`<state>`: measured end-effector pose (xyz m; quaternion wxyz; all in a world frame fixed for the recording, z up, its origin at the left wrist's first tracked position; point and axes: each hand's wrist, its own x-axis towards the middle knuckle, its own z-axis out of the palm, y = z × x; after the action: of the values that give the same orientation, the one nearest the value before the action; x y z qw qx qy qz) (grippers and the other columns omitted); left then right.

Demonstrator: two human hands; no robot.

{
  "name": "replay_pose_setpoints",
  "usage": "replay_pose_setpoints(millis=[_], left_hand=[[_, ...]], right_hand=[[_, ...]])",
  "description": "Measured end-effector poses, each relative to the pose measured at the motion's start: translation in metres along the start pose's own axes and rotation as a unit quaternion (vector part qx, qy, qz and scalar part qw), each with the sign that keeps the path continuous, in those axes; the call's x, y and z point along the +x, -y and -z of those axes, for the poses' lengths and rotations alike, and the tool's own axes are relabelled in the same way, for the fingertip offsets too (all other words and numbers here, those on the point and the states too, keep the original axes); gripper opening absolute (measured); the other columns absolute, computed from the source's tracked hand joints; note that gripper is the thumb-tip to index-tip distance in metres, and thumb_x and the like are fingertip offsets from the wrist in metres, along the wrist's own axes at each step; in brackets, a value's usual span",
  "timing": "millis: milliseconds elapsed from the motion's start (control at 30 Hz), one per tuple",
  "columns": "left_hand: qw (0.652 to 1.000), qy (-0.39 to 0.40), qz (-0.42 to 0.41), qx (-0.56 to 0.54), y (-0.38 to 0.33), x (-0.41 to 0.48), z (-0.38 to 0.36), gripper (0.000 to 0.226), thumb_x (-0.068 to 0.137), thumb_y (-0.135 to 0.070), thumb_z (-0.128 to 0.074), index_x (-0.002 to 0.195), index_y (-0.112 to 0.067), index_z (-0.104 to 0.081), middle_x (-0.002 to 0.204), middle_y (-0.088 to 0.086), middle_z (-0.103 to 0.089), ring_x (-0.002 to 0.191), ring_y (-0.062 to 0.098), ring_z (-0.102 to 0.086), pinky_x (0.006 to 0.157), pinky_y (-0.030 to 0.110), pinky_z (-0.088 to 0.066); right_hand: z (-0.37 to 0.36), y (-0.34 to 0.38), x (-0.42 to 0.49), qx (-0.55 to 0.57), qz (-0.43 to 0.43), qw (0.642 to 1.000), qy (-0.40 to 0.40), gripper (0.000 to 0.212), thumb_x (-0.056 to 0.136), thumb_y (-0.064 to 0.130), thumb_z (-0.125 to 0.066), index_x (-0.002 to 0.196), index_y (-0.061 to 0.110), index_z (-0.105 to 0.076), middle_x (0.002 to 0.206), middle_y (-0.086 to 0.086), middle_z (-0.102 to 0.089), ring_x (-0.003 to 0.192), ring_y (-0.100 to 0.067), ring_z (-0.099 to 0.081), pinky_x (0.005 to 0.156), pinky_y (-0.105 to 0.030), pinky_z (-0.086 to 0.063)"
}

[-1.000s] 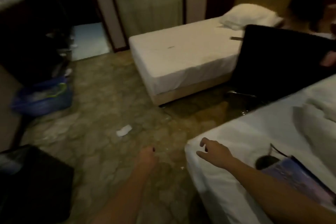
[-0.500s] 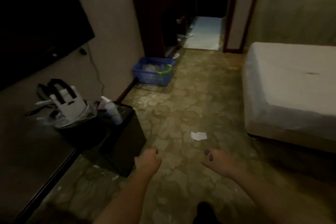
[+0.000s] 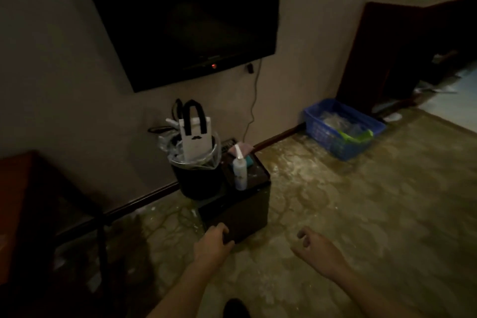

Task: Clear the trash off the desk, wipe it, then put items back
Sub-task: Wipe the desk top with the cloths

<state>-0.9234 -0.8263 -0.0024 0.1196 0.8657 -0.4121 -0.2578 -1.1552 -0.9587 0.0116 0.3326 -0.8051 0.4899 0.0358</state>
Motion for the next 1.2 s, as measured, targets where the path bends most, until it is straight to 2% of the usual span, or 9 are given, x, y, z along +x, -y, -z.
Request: replay_pose_setpoints(millis=[200, 267, 333, 400, 533, 667, 800, 1067, 1200], left_hand=[[0.998, -0.022, 0.032, -0.057, 0.023, 0.081, 0.013, 0.03, 0.087, -0.04, -0.062, 0.113, -0.03, -0.052, 0.109, -0.008, -0.054, 0.095, 0.007, -0.056, 0.084, 0.026, -0.05], [0.998, -0.018, 0.025, -0.048, 0.025, 0.116, 0.023, 0.032, 0.087, -0.043, -0.06, 0.115, -0.031, -0.051, 0.113, -0.009, -0.053, 0.1, 0.008, -0.056, 0.085, 0.027, -0.048], [0.999, -0.015, 0.014, -0.044, 0.022, 0.148, 0.033, 0.034, 0.086, -0.045, -0.059, 0.116, -0.033, -0.05, 0.116, -0.009, -0.052, 0.102, 0.009, -0.056, 0.085, 0.028, -0.047], [0.999, -0.022, 0.011, -0.038, 0.02, 0.178, 0.044, 0.033, 0.086, -0.046, -0.059, 0.115, -0.033, -0.049, 0.116, -0.009, -0.053, 0.104, 0.01, -0.056, 0.087, 0.03, -0.046], [0.998, -0.015, 0.036, -0.051, 0.017, 0.218, 0.052, 0.034, 0.084, -0.046, -0.059, 0.114, -0.032, -0.048, 0.116, -0.009, -0.052, 0.11, 0.013, -0.055, 0.092, 0.035, -0.045], [0.993, -0.02, 0.074, -0.095, 0.026, 0.245, 0.053, 0.036, 0.082, -0.044, -0.06, 0.114, -0.032, -0.049, 0.112, -0.009, -0.052, 0.108, 0.012, -0.056, 0.093, 0.033, -0.045], [0.982, -0.034, 0.128, -0.133, 0.031, 0.264, 0.054, 0.037, 0.085, -0.04, -0.062, 0.119, -0.03, -0.05, 0.112, -0.011, -0.052, 0.105, 0.007, -0.057, 0.082, 0.022, -0.047], [0.962, -0.04, 0.215, -0.164, 0.016, 0.308, 0.061, 0.042, 0.084, -0.039, -0.064, 0.121, -0.029, -0.048, 0.12, -0.009, -0.056, 0.105, 0.009, -0.058, 0.08, 0.025, -0.047], [0.962, -0.035, 0.231, -0.142, 0.011, 0.33, 0.062, 0.045, 0.086, -0.039, -0.063, 0.126, -0.031, -0.045, 0.126, -0.011, -0.052, 0.111, 0.012, -0.056, 0.083, 0.025, -0.046]], right_hand=[[-0.003, 0.012, 0.09, -0.012, 0.024, 1.0, 0.013, 0.029, 0.069, 0.062, -0.064, 0.081, 0.048, -0.041, 0.081, 0.009, -0.051, 0.073, -0.002, -0.05, 0.075, -0.018, -0.043], [0.003, 0.023, 0.124, -0.035, 0.015, 0.998, 0.057, 0.033, 0.076, 0.055, -0.066, 0.09, 0.05, -0.036, 0.082, 0.012, -0.047, 0.071, 0.002, -0.046, 0.082, -0.013, -0.042], [0.01, 0.021, 0.156, -0.028, 0.006, 0.994, 0.103, 0.059, 0.071, 0.057, -0.071, 0.118, 0.044, -0.038, 0.101, 0.018, -0.045, 0.087, 0.006, -0.045, 0.096, -0.01, -0.038], [0.018, 0.028, 0.192, -0.026, 0.006, 0.991, 0.129, 0.1, 0.044, 0.075, -0.071, 0.129, 0.045, -0.03, 0.113, 0.02, -0.038, 0.11, 0.003, -0.045, 0.102, -0.012, -0.034], [0.027, 0.068, 0.251, -0.061, 0.048, 0.992, 0.095, 0.058, 0.073, 0.054, -0.07, 0.114, 0.037, -0.032, 0.113, 0.011, -0.043, 0.121, -0.01, -0.049, 0.096, -0.02, -0.039], [0.023, 0.102, 0.307, -0.021, 0.107, 0.985, 0.137, 0.098, 0.047, 0.075, -0.066, 0.13, 0.03, -0.039, 0.128, 0.01, -0.045, 0.123, -0.012, -0.047, 0.096, -0.022, -0.039], [0.02, 0.113, 0.358, -0.021, 0.142, 0.973, 0.179, 0.084, 0.068, 0.052, -0.073, 0.135, 0.032, -0.027, 0.138, 0.009, -0.033, 0.131, -0.018, -0.036, 0.104, -0.024, -0.035], [0.013, 0.124, 0.451, -0.069, 0.16, 0.956, 0.236, 0.115, 0.071, 0.046, -0.076, 0.149, 0.023, 0.005, 0.156, -0.002, -0.012, 0.143, -0.024, -0.02, 0.114, -0.037, -0.025], [0.008, 0.131, 0.477, -0.058, 0.167, 0.946, 0.273, 0.138, 0.048, 0.08, -0.068, 0.15, 0.022, 0.005, 0.156, -0.002, -0.013, 0.142, -0.024, -0.021, 0.112, -0.037, -0.027]])
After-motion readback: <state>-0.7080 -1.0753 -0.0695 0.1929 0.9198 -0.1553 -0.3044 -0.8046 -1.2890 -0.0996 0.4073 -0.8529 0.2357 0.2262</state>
